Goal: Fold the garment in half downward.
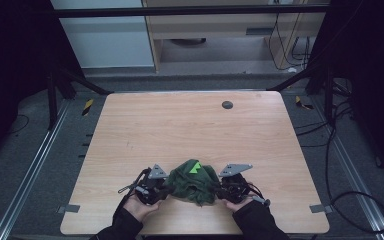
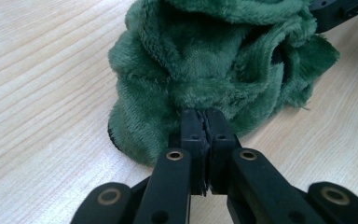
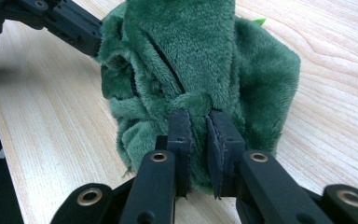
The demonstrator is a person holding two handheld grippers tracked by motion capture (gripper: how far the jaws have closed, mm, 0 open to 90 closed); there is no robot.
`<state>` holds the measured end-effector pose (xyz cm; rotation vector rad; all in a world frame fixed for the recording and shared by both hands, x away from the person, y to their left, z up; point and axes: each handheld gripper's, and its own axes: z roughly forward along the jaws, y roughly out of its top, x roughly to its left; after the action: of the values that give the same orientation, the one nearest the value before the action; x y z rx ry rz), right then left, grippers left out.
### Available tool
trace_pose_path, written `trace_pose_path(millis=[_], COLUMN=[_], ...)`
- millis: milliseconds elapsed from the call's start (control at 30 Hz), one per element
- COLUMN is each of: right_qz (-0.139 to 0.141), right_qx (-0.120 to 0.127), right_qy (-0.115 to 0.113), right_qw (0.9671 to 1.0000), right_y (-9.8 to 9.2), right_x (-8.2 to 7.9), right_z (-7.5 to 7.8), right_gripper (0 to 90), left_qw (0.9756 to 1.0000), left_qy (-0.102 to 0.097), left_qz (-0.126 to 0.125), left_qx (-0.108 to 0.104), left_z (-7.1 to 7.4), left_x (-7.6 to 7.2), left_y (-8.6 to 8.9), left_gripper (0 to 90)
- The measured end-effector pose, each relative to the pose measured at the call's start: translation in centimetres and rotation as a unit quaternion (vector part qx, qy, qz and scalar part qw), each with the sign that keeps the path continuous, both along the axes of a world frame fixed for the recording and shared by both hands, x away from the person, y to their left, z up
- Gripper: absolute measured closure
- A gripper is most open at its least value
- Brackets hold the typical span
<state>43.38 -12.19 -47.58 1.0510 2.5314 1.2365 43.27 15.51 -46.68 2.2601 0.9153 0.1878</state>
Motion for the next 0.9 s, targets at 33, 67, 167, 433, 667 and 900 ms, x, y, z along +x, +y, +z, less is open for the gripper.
trace_pose_path(millis=[33, 67, 167, 433, 667, 900], right_qz=[-0.001, -0.001, -0.001, -0.004, -0.013, -0.025], right_qx=[-0.001, -0.003, -0.006, -0.002, 0.012, 0.027], right_qy=[0.003, 0.003, 0.003, -0.001, -0.017, -0.028], right_qw=[1.0000, 1.0000, 1.0000, 1.0000, 0.9997, 0.9989], right_y=[0.0, 0.1, 0.1, 0.0, -0.5, -1.2], right_x=[0.0, 0.0, 0.1, 0.0, -0.1, 0.0], right_z=[-0.1, -0.2, -0.4, 0.1, 1.1, 2.1], right_gripper=[80.2, 80.1, 80.0, 75.2, 71.0, 69.5], left_qw=[1.0000, 1.0000, 1.0000, 0.9999, 0.9993, 0.9985], left_qy=[-0.001, -0.002, -0.001, -0.011, -0.023, -0.034], left_qz=[0.001, 0.001, 0.000, 0.009, 0.021, 0.030], left_qx=[0.000, -0.001, 0.002, -0.006, -0.022, -0.031], left_z=[-0.1, -0.1, -0.2, 0.3, 1.5, 2.5], left_x=[0.0, 0.0, 0.0, -0.2, -0.3, -0.3], left_y=[0.0, -0.1, -0.1, 0.2, 1.0, 1.5], left_gripper=[88.3, 88.3, 88.2, 81.2, 75.4, 72.6])
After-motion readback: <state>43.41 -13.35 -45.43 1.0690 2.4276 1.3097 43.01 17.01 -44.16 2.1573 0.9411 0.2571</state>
